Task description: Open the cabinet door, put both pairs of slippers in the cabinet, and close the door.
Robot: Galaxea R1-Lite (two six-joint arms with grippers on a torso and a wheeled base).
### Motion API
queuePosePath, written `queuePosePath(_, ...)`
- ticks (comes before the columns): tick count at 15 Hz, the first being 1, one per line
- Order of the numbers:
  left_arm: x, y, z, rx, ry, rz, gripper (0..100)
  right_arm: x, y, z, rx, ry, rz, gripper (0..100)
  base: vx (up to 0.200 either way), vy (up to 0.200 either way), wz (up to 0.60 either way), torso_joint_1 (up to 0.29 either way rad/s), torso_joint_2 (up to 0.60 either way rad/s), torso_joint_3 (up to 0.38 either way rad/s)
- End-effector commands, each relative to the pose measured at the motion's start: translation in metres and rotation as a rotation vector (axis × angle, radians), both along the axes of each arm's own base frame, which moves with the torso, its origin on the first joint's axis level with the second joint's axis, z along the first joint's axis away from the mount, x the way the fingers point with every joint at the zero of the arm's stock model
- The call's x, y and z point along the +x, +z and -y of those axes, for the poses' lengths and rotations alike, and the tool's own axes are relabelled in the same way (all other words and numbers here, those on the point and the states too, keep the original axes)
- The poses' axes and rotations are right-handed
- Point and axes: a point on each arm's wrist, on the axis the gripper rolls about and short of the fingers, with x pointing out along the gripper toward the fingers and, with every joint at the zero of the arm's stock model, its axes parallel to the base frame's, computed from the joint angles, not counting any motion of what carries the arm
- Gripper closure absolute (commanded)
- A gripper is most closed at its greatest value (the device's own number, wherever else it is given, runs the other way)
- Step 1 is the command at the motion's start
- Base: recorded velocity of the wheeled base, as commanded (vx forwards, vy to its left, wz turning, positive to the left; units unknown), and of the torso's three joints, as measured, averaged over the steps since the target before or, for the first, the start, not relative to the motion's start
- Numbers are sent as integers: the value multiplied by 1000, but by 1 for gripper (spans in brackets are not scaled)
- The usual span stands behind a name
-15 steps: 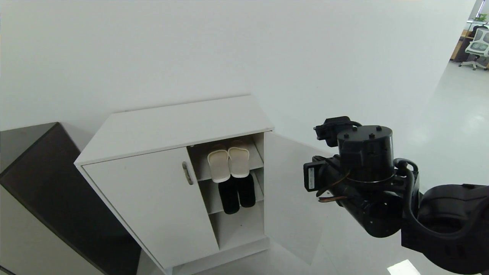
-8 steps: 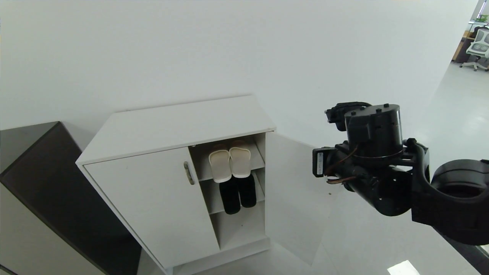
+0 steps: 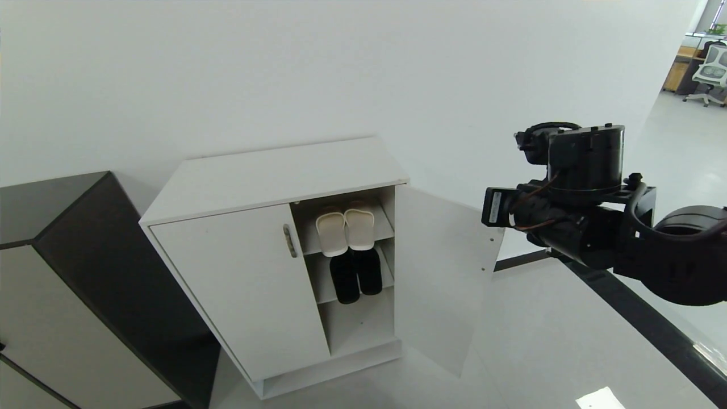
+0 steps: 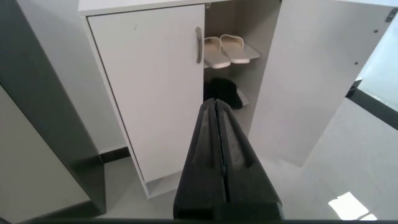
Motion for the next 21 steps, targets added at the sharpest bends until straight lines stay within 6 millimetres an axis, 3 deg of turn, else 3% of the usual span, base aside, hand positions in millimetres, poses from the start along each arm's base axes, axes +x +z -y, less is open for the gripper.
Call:
queuePosePath(1, 0, 0, 0, 0, 0, 0, 100, 29, -18, 6, -17, -36, -33, 100, 0, 0, 0, 0, 0, 0)
queuePosePath(5, 0, 0, 0, 0, 0, 0, 100, 74, -39, 18, -12, -85, -60, 100, 0, 0, 0, 0, 0, 0)
queuePosePath(11, 0, 0, 0, 0, 0, 0, 100, 118, -68, 36, -3, -154, -49, 100, 0, 0, 0, 0, 0, 0)
queuePosePath(21, 0, 0, 0, 0, 0, 0, 100, 118, -71, 37, -11, -155, -57, 100, 0, 0, 0, 0, 0, 0)
